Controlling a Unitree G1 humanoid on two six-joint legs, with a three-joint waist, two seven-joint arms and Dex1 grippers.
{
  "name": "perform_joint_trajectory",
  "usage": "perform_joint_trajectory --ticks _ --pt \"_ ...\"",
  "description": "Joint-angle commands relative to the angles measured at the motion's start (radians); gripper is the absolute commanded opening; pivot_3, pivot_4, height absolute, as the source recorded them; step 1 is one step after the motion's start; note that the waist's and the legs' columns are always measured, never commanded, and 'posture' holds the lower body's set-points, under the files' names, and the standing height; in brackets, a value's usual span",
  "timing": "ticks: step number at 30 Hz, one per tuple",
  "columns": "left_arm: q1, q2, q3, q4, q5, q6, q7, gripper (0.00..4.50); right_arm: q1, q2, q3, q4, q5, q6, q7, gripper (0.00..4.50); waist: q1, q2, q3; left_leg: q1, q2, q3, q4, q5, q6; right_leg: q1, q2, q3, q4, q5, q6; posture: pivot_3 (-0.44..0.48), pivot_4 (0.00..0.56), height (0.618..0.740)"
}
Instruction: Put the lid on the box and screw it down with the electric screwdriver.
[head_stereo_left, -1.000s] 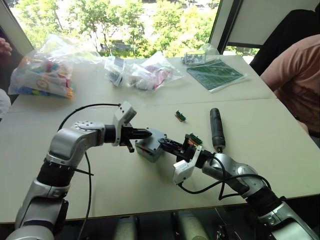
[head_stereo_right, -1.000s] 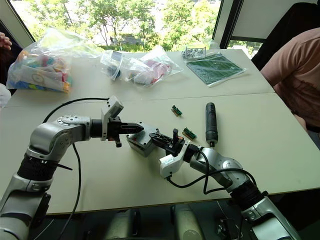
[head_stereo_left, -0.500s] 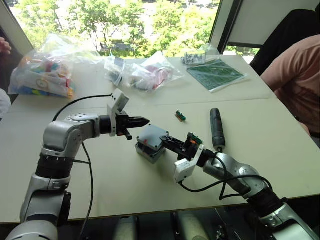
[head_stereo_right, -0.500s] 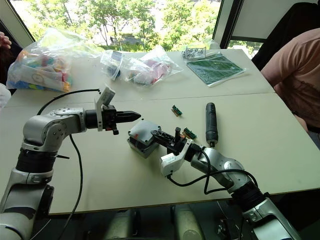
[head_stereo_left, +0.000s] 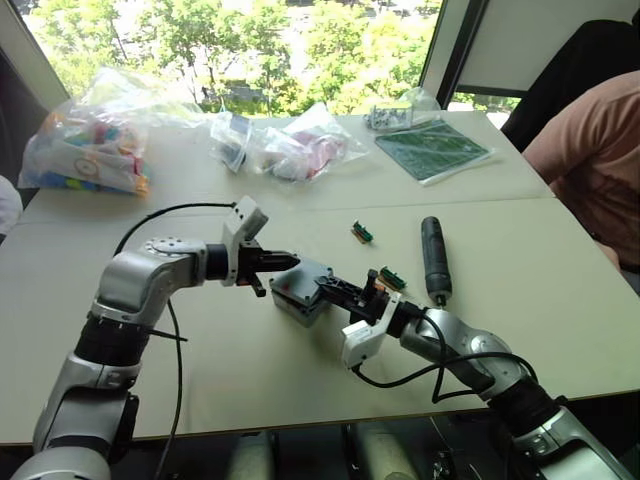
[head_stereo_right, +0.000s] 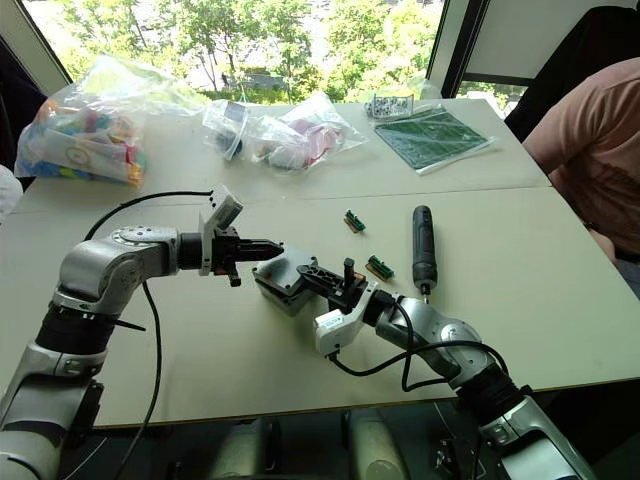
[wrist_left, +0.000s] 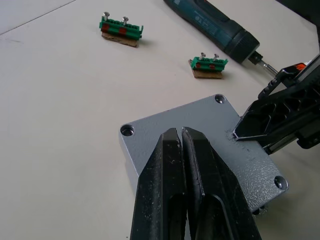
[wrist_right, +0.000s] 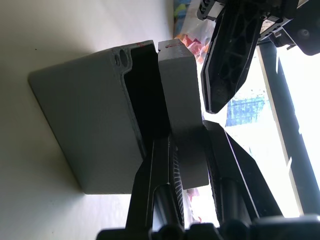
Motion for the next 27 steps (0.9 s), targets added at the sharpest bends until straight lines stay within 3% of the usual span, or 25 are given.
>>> perform_joint_trajectory --ticks 1,12,17,19,24,25,27 --pt "-0.018 0.022 -0.03 -0.003 0.048 -0.054 -0.026 0.08 0.022 0.003 0.008 -0.039 -0.002 0.006 0.009 0.17 0.0 0.0 0.0 0.0 0.0 0.0 0.0 0.0 0.0 0.0 0.0 0.0 0.0 0.0 0.0 0.0 0.15 0.74" --pt "-0.011 0.0 -0.067 0.001 0.08 -0.07 -0.059 0.08 0.073 -0.023 0.011 -0.087 -0.001 -0.004 0.033 0.17 0.0 -0.001 -0.001 0.01 0.0 0.0 -0.002 0.0 0.0 0.01 0.0 0.0 -0.001 -0.002 -0.001 0.0 0.15 0.74" --pt "0.004 0.015 -0.133 0.005 0.153 -0.123 -0.073 0.08 0.073 -0.021 0.014 -0.085 -0.003 -0.007 0.034 0.17 0.0 -0.002 -0.002 0.011 0.0 0.0 -0.002 0.0 0.0 0.011 0.0 0.0 -0.001 -0.002 -0.001 0.0 0.15 0.74" --pt "0.011 0.015 -0.146 0.009 0.169 -0.136 -0.077 0.0 0.073 -0.02 0.015 -0.084 0.0 -0.008 0.037 1.18 0.001 -0.003 -0.004 0.012 0.0 0.0 -0.002 0.0 0.0 0.011 0.0 0.0 -0.001 -0.002 -0.001 0.0 0.15 0.74" --pt "0.024 0.017 -0.167 0.009 0.2 -0.152 -0.083 0.0 0.079 -0.024 0.012 -0.086 -0.003 -0.013 0.037 2.87 0.0 -0.006 -0.013 0.014 0.0 0.0 -0.003 0.0 0.0 0.013 0.0 0.0 -0.001 -0.003 -0.003 0.0 0.15 0.74" --pt "0.028 0.016 -0.173 0.007 0.208 -0.155 -0.081 0.0 0.082 -0.027 0.01 -0.089 -0.002 -0.013 0.037 3.08 0.0 -0.007 -0.015 0.014 0.0 0.0 -0.003 0.0 0.0 0.013 0.0 0.0 -0.001 -0.005 -0.005 0.0 0.15 0.74" --pt "0.037 0.017 -0.189 0.006 0.227 -0.156 -0.075 0.0 0.09 -0.035 0.003 -0.097 0.0 -0.015 0.034 3.08 0.0 -0.008 -0.017 0.016 0.0 0.0 -0.004 0.0 0.0 0.014 0.0 0.0 -0.001 -0.006 -0.005 0.0 0.15 0.74"
